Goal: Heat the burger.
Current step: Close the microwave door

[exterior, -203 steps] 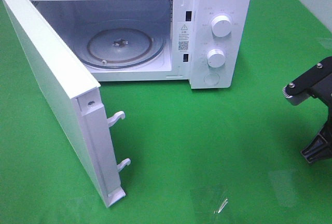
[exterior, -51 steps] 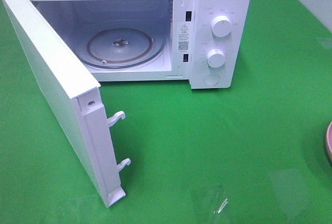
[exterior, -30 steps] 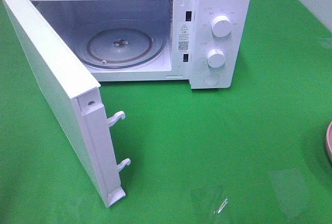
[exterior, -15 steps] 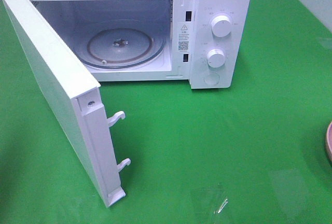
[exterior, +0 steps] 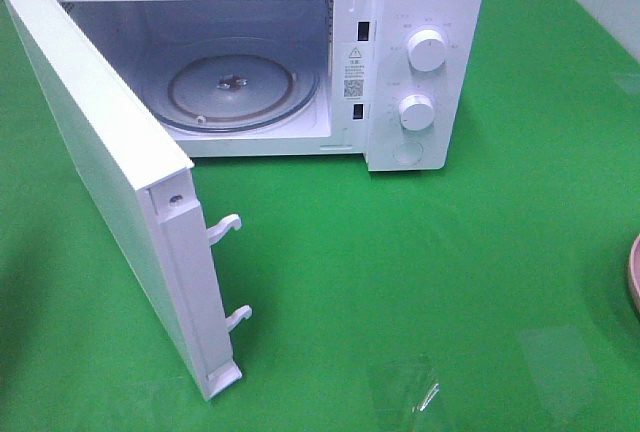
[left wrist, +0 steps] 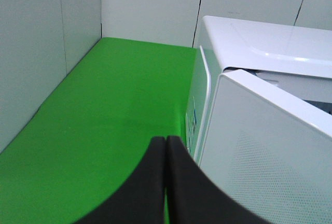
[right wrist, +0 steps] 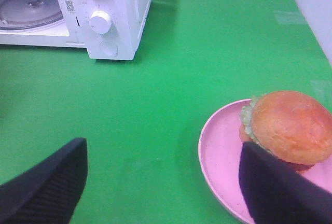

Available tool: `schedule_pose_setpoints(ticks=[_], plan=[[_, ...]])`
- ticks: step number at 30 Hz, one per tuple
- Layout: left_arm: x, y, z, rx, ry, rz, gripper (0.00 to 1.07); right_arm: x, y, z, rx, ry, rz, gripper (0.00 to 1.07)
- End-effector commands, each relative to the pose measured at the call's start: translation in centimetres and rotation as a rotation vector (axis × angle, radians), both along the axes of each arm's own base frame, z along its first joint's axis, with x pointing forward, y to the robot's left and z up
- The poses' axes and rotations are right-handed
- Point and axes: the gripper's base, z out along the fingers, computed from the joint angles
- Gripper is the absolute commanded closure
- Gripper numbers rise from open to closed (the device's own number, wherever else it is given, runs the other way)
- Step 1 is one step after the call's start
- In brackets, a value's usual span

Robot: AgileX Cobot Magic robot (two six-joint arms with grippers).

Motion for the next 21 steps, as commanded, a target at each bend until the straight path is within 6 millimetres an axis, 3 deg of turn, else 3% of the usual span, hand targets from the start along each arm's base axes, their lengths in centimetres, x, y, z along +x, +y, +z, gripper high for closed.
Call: schedule_pose_setpoints(ticks=[1,10,21], plan=[[0.9,-0.4,-0.8,0.004,-0.057,-0.046,1.07,-0.4,0.0,0.0,-0.005,-0.033,0.003,0.31],[2.6,-2.1,-3.1,-0.024,-0.02,-0.23,1.07,-0.4,0.0,0.0,-0.005,-0.033,0.003,0.31],[3.9,-2.6,-4.4,-0.026,0.0,-0.3,1.07,-0.4,0.0,0.0,-0.005,-0.033,0.003,0.31]])
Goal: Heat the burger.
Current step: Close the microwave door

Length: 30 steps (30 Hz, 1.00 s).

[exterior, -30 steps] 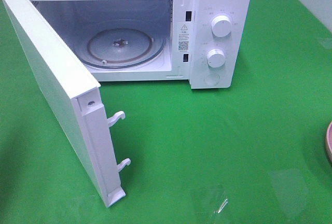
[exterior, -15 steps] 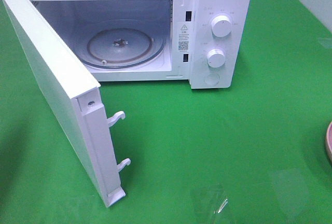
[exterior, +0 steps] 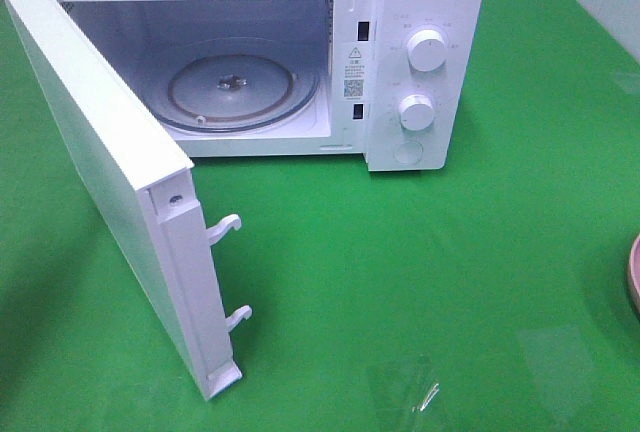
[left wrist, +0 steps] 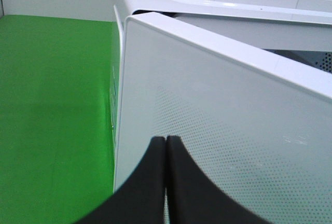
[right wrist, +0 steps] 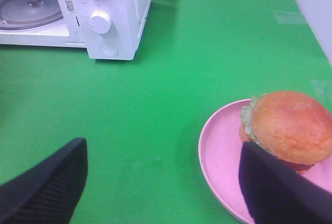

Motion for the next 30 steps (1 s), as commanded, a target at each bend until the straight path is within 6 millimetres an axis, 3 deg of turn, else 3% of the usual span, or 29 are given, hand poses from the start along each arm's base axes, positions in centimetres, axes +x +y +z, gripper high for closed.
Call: schedule_pose_setpoints(ticks=[1,8,13,23,30], plan=[[0.3,-0.2,0.2,-0.009,-0.026,-0.018,1.07,-0.4,0.0,0.0,-0.005,-0.033,0.003,0.31],[0.7,-0.6,-0.5,-0.019,-0.03,-0.056,1.07,-0.4,0.0,0.0,-0.005,-0.033,0.003,0.31],[1.1,-2.4,-0.7,0.055,0.02,-0.114,1.07,-0.4,0.0,0.0,-0.005,-0.033,0.003,0.31],[1.3,-4.1,-0.1,0.057,0.0,-0.158,1.07,-0.4,0.0,0.0,-0.005,-0.033,0.003,0.31],[2.6,-5.5,-0.7,0.06,0.026,-0.204,1.07,-0.4,0.0,0.0,-0.005,-0.033,0.003,0.31]])
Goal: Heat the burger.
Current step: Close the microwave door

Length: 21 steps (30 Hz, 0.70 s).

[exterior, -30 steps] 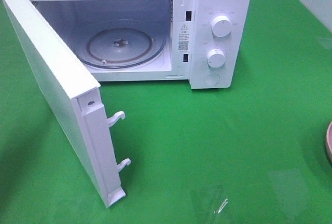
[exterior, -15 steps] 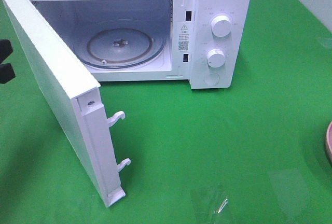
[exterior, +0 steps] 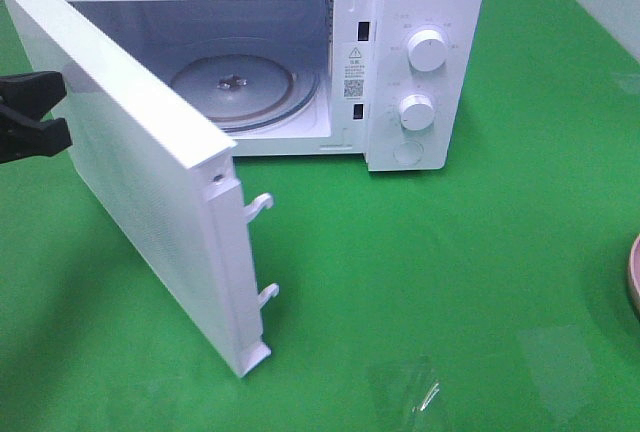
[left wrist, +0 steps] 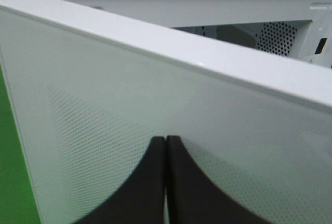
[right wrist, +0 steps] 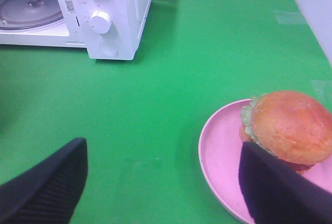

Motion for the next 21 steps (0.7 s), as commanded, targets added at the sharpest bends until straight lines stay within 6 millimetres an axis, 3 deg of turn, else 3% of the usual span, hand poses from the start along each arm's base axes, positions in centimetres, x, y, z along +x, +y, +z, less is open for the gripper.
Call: schedule_pose_setpoints(ticks=[1,21], plan=[[0.7,-1.3,0.0,-0.006,-0.003,-0.04,1.07,-0.4,0.0,0.0,-0.005,-0.033,0.003,0.31],[3.3,-7.1,-1.1,-0.015,0.015,-0.109,1.07,-0.4,0.0,0.0,-0.005,-0.033,0.003,0.31]])
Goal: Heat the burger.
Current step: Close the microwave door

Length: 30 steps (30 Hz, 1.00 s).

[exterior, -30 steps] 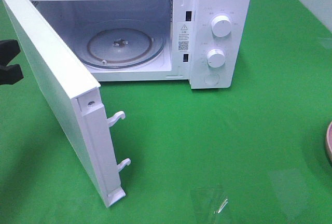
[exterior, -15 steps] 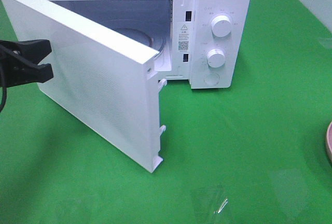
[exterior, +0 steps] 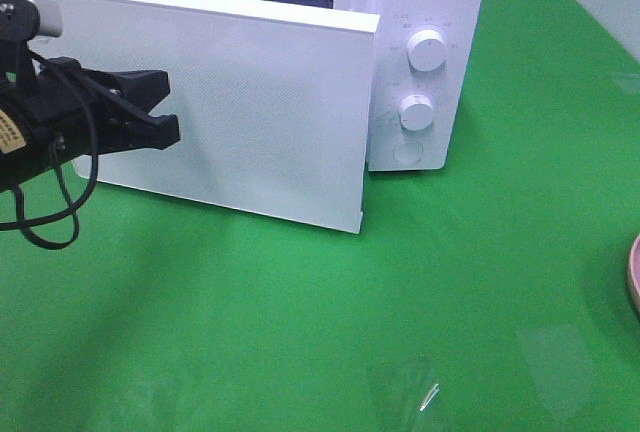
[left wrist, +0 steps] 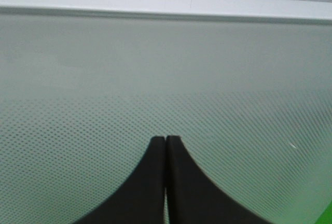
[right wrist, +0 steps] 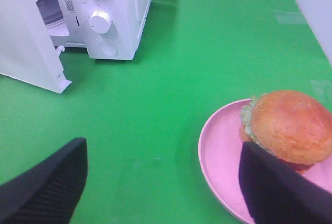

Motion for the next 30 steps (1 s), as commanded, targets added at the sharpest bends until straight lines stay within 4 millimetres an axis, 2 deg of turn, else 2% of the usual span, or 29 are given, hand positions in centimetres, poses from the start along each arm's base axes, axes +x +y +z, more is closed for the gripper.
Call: schedule_pose_setpoints(ticks=[1,14,30], plan=[[0.8,-1.3,-0.1,-0.024,0.0,0.018,1.07,-0.4,0.0,0.0,-0.005,-0.033,0.003,0.31],[2.9,-5.1,-0.4,-0.028,-0.023,-0.028,1.07,-0.4,0.0,0.0,-0.005,-0.033,0.003,0.31],[6.4,-7.7,0.7,-0.034,-0.021,-0.026,1.07,-0.4,0.0,0.0,-0.005,-0.033,0.003,0.31]])
